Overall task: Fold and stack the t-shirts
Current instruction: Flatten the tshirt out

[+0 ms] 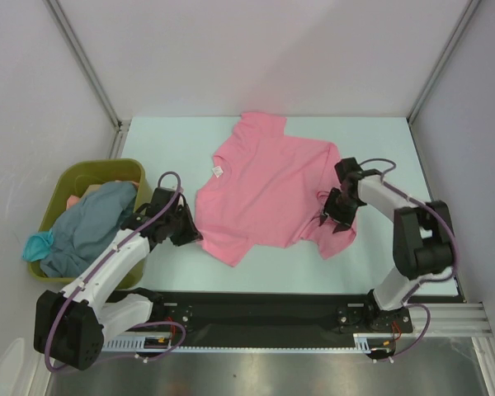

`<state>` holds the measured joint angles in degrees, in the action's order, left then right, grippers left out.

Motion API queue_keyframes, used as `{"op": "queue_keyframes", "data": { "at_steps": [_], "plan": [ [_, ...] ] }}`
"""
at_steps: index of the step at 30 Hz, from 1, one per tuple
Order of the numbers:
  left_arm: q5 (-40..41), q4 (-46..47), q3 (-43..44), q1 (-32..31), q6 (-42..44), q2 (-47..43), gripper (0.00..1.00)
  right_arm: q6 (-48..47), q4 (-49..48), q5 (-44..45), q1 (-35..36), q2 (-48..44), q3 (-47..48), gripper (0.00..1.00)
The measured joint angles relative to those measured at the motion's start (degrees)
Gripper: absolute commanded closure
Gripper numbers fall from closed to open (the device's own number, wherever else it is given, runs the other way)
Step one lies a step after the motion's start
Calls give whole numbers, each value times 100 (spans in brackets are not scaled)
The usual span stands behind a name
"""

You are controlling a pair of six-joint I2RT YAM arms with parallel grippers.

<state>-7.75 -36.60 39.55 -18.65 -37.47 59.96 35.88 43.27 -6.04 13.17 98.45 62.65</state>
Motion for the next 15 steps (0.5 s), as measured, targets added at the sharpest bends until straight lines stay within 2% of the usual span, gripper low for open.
{"op": "queue_keyframes", "data": {
  "at_steps": [3,7,10,15],
  "plan": [
    [-39,2,0,0,0,0,100,42,219,24,-225,-883,-463,42],
    [-125,13,2,7,2,20,100,330,435,-61,-343,-1921,-962,46],
    [-190,33,28,4,4,120,100,855,361,-245,-295,-2225,-1451,55],
    [-275,55,146,7,17,243,100,2103,11,-529,-216,-2315,-2350,51]
  ]
}}
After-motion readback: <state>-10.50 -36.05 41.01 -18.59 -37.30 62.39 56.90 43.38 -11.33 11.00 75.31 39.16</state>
